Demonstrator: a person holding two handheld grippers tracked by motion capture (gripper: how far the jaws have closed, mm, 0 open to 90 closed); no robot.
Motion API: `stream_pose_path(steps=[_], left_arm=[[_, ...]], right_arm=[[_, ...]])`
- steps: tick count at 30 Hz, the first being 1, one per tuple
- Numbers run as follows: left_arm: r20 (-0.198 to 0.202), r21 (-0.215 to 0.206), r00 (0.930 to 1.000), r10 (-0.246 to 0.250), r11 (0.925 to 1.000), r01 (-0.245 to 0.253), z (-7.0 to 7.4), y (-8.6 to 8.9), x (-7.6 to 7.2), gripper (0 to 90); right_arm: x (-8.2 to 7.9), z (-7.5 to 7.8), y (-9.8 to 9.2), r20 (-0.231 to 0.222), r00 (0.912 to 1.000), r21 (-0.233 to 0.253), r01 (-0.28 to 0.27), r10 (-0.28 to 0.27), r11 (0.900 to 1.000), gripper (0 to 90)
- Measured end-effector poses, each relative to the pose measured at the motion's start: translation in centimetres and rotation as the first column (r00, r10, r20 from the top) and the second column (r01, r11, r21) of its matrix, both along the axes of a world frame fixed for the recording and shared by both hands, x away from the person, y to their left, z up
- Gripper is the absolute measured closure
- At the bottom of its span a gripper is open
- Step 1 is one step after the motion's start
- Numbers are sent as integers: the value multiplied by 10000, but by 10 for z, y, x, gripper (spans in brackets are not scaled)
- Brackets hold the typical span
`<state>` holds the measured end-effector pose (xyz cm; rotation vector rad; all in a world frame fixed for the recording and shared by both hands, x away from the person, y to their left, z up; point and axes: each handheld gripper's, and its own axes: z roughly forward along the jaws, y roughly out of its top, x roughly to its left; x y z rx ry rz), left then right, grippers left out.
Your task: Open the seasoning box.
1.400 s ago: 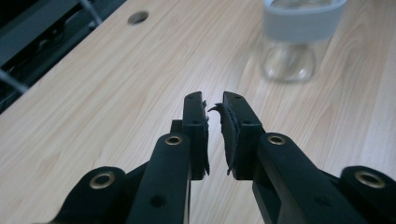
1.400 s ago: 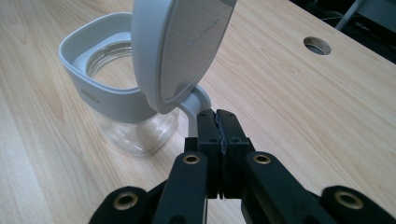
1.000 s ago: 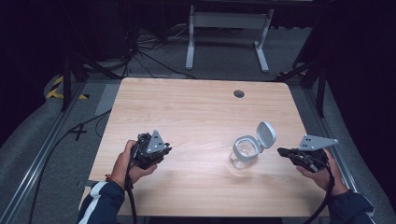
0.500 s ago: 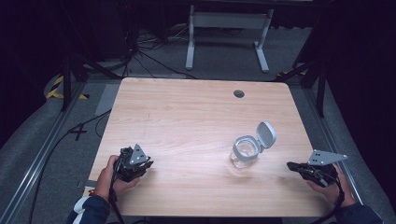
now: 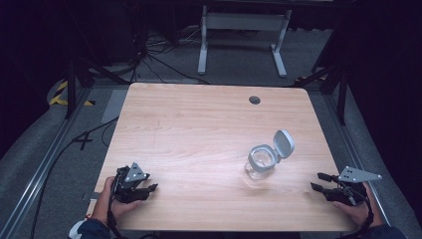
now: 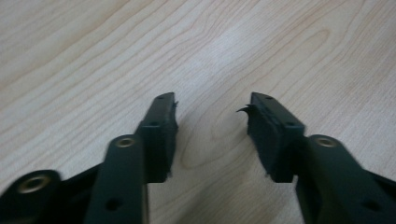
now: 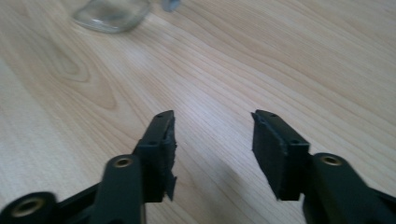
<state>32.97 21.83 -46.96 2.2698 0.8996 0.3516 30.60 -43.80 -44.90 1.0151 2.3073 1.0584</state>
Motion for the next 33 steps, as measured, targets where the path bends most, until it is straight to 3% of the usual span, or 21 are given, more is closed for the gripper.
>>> stream_pose_path(steps=[2, 3, 7, 10, 11, 13, 15, 33], left_arm=[[-42, -136, 9999, 133, 9998, -134, -2, 2, -1, 443], [-58, -227, 9999, 113, 9997, -115, -2, 4, -1, 387], [-175, -570, 9993, 338, 9978, -348, -5, 12, -3, 309], [68, -459, 9988, 484, 9978, -480, -7, 16, -4, 267], [96, -675, 9982, 598, 9960, -590, -9, 16, -6, 265], [264, -552, 9984, 492, 9973, -477, -10, 17, -7, 249], [386, -729, 9969, 682, 9952, -652, -13, 18, -8, 213], [326, -658, 9965, 764, 9951, -741, -12, 19, -9, 197]], right_arm=[[0, -2, -1, -48, 10000, 113, 28, -27, 9999, 433], [0, -5, -3, -183, 9997, 116, 170, -168, 9998, 382], [-1, -11, -4, -389, 9990, -6, 230, -230, 9997, 358], [-1, -15, -5, -449, 9986, -209, 258, -267, 9994, 331], [-2, -16, -6, -482, 9984, -89, 291, -295, 9995, 325], [-3, -16, -7, -485, 9985, -25, 269, -270, 9996, 321], [-4, -17, -7, -429, 9988, -17, 244, -245, 9997, 314], [-6, -17, -7, -432, 9988, 7, 249, -249, 9997, 310]])
